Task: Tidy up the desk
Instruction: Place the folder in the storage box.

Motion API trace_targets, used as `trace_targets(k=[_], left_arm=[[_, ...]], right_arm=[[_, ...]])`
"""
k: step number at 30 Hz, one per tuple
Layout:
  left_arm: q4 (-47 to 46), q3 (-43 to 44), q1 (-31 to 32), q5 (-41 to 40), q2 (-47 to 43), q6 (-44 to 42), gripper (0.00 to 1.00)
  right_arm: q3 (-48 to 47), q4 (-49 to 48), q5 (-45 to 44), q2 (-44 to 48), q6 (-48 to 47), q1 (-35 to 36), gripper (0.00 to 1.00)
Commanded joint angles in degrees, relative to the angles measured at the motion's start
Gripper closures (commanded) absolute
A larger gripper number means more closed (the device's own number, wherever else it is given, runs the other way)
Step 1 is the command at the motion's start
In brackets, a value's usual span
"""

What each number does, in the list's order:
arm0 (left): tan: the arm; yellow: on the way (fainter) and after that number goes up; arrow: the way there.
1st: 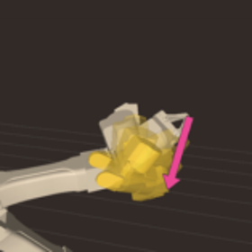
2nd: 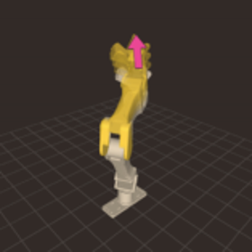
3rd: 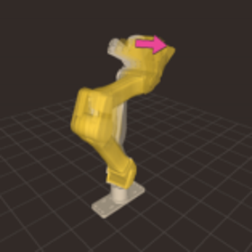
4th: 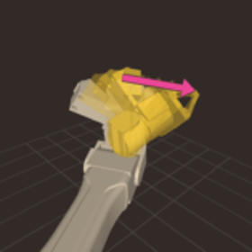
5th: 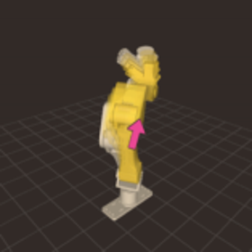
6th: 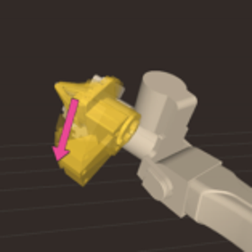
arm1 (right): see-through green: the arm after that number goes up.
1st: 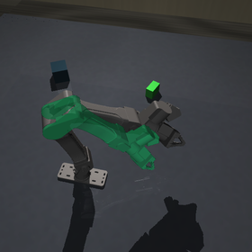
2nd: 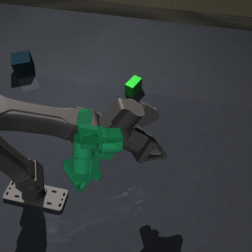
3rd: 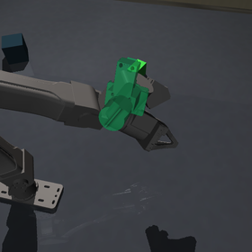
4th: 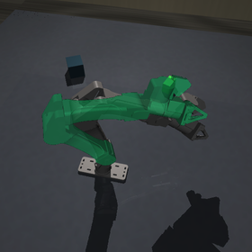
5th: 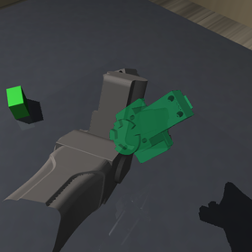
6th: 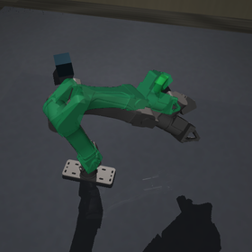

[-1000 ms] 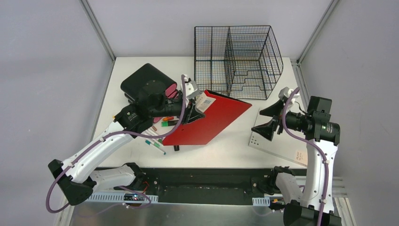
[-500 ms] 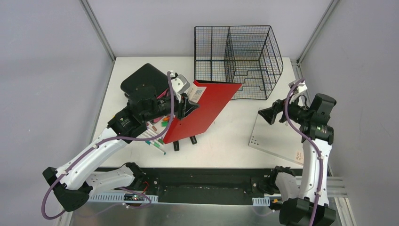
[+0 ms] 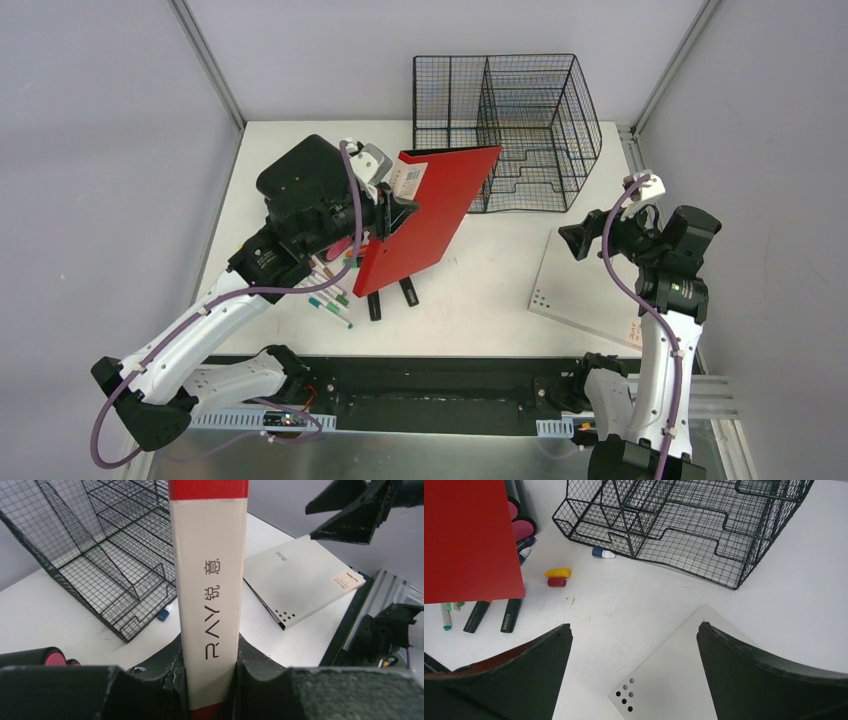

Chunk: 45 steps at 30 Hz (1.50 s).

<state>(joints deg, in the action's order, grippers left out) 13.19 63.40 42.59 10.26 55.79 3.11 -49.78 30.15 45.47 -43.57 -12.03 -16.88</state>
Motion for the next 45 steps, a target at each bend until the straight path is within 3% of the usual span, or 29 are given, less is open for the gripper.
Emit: trace_targets(k=[1,31,36,45], left_arm=[[-8.44,4.09,-1.29,-2.56,-0.16,2.33,1.00],[-20.46,14.86,-19.94,5.82,15.30,12.06,1.00],[-23.93,16.80,-20.18,3.61,19.08,12.31,1.00],[-31.16,18.20,-20.18,-7.20,25.76,11.01,1.00]], right_arm=[[-0.36,-1.67,-1.73,0.15,0.59,0.28,0.01],[0.11,-0.89,-0.48,-0.97,-0.02,0.62,0.01],[0.16,-0.88,-0.43,-0.94,-0.01,0.62,0.01],[0.27,-0.96,0.13,-1.08,-0.01,0.64,0.01]])
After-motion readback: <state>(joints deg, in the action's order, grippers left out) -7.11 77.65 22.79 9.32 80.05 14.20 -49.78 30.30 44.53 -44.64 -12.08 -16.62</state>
